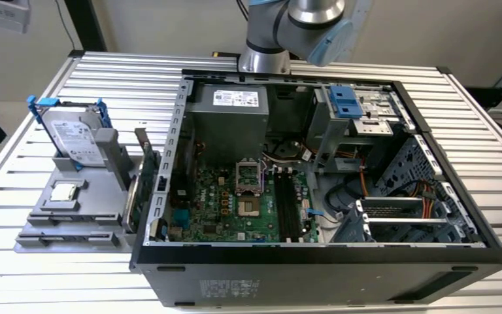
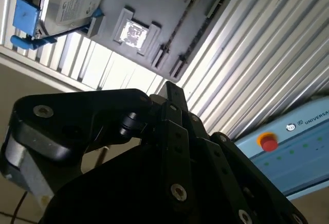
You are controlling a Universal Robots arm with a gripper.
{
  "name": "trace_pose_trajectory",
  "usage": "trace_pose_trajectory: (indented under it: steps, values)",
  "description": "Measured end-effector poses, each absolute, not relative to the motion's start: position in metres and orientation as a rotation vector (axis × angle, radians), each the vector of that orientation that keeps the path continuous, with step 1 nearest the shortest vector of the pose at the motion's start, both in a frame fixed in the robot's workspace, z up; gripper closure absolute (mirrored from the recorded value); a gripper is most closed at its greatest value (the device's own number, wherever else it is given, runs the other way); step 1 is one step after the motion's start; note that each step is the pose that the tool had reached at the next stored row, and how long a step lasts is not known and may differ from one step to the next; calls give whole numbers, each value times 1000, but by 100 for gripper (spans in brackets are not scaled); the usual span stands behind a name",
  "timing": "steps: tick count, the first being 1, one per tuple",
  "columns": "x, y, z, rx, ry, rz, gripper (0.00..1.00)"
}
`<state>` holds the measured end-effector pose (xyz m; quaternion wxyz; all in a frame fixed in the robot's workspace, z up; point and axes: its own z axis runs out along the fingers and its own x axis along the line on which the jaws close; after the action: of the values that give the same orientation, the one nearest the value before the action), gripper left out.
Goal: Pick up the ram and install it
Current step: 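Pick up the ram and move it above insertion slot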
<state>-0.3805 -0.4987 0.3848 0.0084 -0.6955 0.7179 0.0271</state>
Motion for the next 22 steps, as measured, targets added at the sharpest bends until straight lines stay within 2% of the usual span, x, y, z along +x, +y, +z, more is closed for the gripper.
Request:
trace_pose_trajectory:
  steps: [11, 22]
  values:
    - [-380, -499, 385, -2373, 2033, 79, 100]
    - [-381, -500, 382, -2316, 2092, 74, 100]
